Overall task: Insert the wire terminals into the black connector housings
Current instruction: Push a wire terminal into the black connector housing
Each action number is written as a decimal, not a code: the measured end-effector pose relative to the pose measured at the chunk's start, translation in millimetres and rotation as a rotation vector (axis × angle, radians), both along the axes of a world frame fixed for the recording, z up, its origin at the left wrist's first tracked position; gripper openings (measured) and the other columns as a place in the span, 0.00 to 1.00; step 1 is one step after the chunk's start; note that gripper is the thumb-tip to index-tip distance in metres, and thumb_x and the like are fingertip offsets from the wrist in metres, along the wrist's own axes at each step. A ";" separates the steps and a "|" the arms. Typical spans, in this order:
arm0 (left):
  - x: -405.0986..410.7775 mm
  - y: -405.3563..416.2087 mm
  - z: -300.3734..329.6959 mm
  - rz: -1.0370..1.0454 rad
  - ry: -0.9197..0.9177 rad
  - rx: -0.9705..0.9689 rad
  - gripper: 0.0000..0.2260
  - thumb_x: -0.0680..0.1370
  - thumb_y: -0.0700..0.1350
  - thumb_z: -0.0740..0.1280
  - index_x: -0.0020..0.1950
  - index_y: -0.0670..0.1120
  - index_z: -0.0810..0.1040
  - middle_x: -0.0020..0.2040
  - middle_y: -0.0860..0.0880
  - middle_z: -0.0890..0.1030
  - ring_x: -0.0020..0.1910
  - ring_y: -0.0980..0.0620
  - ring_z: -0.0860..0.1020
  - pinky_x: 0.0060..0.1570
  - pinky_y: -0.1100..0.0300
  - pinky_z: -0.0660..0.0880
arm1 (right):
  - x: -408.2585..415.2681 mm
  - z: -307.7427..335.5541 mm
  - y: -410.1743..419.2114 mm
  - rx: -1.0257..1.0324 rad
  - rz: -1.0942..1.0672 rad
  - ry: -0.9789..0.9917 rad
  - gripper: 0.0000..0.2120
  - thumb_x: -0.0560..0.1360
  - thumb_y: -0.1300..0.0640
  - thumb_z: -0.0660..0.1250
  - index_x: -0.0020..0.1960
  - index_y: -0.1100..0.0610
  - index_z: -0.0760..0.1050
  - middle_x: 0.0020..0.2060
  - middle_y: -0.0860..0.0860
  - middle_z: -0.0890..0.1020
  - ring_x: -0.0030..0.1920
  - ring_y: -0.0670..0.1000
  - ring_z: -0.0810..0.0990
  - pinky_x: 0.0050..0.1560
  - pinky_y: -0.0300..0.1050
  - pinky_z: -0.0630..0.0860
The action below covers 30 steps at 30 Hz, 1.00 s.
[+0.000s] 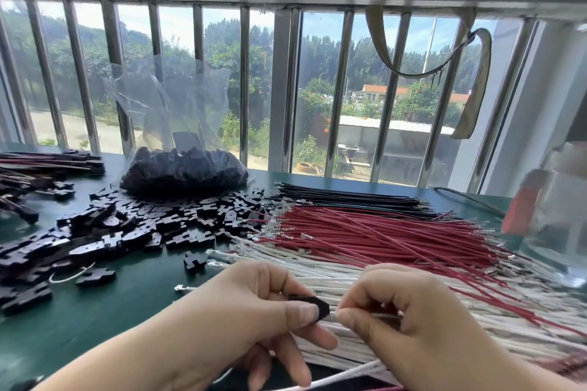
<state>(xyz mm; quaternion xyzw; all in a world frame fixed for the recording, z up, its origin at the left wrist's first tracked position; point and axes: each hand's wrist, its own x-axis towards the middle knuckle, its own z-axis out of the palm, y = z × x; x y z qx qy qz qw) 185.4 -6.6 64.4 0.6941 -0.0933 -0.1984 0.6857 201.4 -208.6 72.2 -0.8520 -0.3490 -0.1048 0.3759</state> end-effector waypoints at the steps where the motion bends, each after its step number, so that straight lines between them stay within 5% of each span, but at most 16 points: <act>1: 0.2 -0.8 0.5 0.010 -0.006 -0.019 0.11 0.69 0.45 0.73 0.45 0.40 0.75 0.43 0.39 0.85 0.24 0.51 0.81 0.15 0.68 0.68 | -0.3 1.1 0.2 0.009 -0.006 0.001 0.09 0.68 0.56 0.75 0.35 0.43 0.78 0.34 0.38 0.80 0.37 0.40 0.78 0.35 0.28 0.70; 6: -2.7 -1.1 6.3 0.047 -0.165 -0.016 0.07 0.70 0.54 0.71 0.42 0.52 0.82 0.40 0.42 0.85 0.30 0.49 0.82 0.19 0.64 0.73 | 0.8 5.5 -0.4 0.077 -0.048 0.058 0.07 0.68 0.55 0.75 0.34 0.46 0.78 0.26 0.38 0.76 0.29 0.38 0.74 0.30 0.26 0.67; 10: -3.9 1.6 2.5 0.110 -0.377 0.177 0.15 0.67 0.47 0.75 0.50 0.62 0.80 0.43 0.48 0.86 0.39 0.50 0.83 0.35 0.66 0.77 | 0.8 7.6 -3.4 0.102 -0.058 0.037 0.09 0.67 0.56 0.75 0.33 0.45 0.78 0.28 0.38 0.78 0.32 0.38 0.76 0.31 0.26 0.67; 14: -2.0 -0.2 1.7 0.238 -0.552 0.291 0.19 0.63 0.45 0.75 0.48 0.65 0.80 0.46 0.51 0.85 0.45 0.50 0.83 0.49 0.50 0.80 | 1.6 9.0 -5.0 0.109 -0.051 0.023 0.10 0.67 0.56 0.76 0.32 0.45 0.78 0.29 0.39 0.78 0.34 0.39 0.77 0.33 0.26 0.68; 23: -8.0 -3.9 1.5 0.291 -0.589 0.305 0.20 0.62 0.47 0.74 0.50 0.66 0.79 0.46 0.49 0.84 0.44 0.40 0.81 0.46 0.46 0.80 | 0.3 7.7 -5.6 0.133 -0.023 0.070 0.09 0.67 0.56 0.76 0.32 0.46 0.79 0.30 0.39 0.78 0.35 0.39 0.77 0.33 0.24 0.68; 30: -11.6 -6.4 10.4 0.270 -0.566 0.297 0.17 0.57 0.50 0.77 0.45 0.61 0.83 0.42 0.48 0.85 0.41 0.40 0.82 0.47 0.45 0.80 | 1.2 10.8 -5.9 0.142 0.025 0.252 0.09 0.68 0.52 0.74 0.31 0.45 0.78 0.22 0.40 0.74 0.25 0.39 0.69 0.29 0.28 0.65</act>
